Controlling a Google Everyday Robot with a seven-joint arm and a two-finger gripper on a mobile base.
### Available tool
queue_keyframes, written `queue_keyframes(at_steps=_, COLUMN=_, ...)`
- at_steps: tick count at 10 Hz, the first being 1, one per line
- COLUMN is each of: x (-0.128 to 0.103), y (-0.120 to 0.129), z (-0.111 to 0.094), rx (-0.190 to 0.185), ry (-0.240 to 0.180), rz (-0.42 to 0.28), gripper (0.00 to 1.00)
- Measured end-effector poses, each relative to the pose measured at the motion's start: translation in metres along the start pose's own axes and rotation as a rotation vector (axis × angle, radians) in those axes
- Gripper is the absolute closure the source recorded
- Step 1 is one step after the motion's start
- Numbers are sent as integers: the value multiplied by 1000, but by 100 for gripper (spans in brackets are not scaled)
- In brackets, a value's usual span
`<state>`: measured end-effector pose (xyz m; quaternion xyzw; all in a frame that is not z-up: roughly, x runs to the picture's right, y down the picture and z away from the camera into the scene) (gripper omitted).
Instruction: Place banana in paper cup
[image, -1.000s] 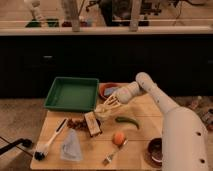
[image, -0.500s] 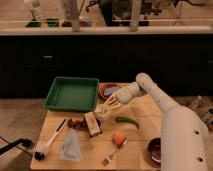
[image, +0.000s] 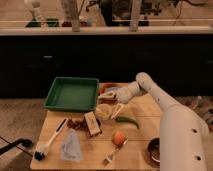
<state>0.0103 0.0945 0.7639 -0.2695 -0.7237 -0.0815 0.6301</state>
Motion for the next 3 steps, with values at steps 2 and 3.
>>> queue_keyframes(at_steps=2, x=-1, y=-2, z=-1, rx=7, ry=9, rz=-7, gripper=20)
queue_keyframes(at_steps=3, x=-2, y=-4, z=-2, rx=14, ry=17, rz=-13, gripper=20)
